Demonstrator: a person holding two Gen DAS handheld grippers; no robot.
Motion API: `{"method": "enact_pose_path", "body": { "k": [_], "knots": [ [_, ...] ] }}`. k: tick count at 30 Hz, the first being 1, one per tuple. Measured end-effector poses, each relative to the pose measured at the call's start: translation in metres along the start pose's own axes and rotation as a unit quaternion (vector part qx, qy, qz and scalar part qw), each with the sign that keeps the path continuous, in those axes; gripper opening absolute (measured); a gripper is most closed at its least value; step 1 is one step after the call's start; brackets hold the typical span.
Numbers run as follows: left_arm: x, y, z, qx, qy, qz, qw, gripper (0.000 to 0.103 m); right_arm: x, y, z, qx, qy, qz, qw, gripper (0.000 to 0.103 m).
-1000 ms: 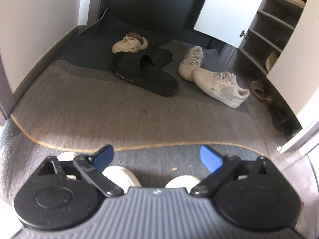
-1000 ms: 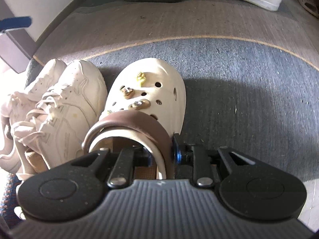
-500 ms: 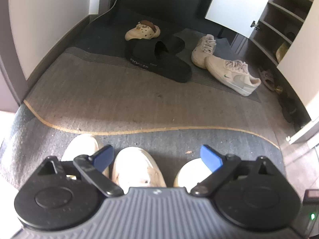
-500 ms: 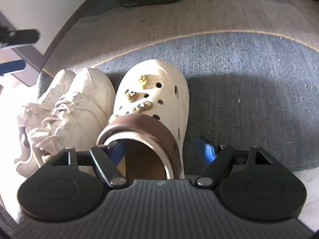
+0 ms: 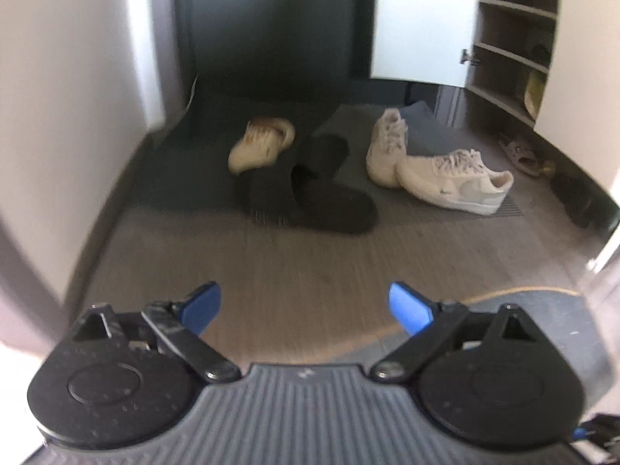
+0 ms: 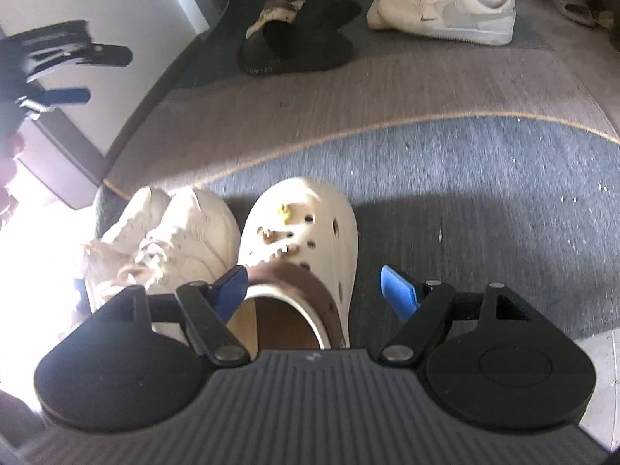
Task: Organize scattered shoes
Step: 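Close the left gripper on the strap of a black slide, then lift the black slide with the left gripper toward the right gripper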
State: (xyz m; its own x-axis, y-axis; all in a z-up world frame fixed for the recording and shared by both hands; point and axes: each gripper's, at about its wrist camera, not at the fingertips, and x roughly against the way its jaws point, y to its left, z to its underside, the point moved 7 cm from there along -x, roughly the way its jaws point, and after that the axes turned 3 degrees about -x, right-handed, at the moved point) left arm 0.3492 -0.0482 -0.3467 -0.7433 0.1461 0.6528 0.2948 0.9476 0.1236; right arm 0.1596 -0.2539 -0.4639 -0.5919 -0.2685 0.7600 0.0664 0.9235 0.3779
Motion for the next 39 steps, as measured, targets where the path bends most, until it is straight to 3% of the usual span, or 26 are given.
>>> {"method": "enact_pose_path", "body": {
  "k": [8, 11, 24, 28, 32, 34, 37, 39],
  "knots": [
    [-0.099, 0.017, -0.044, 0.045, -0.003, -0.073, 0.9963, 0.095, -0.014, -0.019, -0.016, -0.033, 0.011, 0.014, 0.999, 0.078],
    [-0.136, 0.018, -0.057, 0.036, -0.003, -0.09, 0.9953, 0.095, -0.021, -0.027, -0.019, -0.038, 0.019, 0.02, 0.999, 0.078],
    [-0.276, 0.005, -0.077, 0.013, 0.014, -0.113, 0.9935, 0.092, -0.079, -0.068, -0.071, -0.075, 0.022, 0.029, 0.996, 0.078],
    [-0.321, 0.008, -0.072, 0.031, 0.046, -0.146, 0.9876, 0.08, -0.101, -0.072, -0.084, -0.082, 0.032, 0.017, 0.996, 0.078],
    [-0.347, 0.006, -0.07, 0.029, 0.061, -0.157, 0.9853, 0.072, -0.112, -0.072, -0.091, -0.08, 0.032, 0.01, 0.996, 0.078],
    [-0.353, 0.002, -0.07, 0.018, 0.065, -0.167, 0.9837, 0.052, -0.114, -0.072, -0.091, -0.083, 0.033, 0.009, 0.996, 0.078],
    [-0.356, 0.0, -0.069, 0.011, 0.066, -0.19, 0.9796, 0.034, -0.115, -0.073, -0.088, -0.086, 0.036, 0.009, 0.996, 0.078],
    [-0.352, 0.005, -0.068, 0.025, 0.068, -0.191, 0.9789, 0.03, -0.112, -0.076, -0.086, -0.09, 0.038, 0.011, 0.995, 0.078]
  ]
}}
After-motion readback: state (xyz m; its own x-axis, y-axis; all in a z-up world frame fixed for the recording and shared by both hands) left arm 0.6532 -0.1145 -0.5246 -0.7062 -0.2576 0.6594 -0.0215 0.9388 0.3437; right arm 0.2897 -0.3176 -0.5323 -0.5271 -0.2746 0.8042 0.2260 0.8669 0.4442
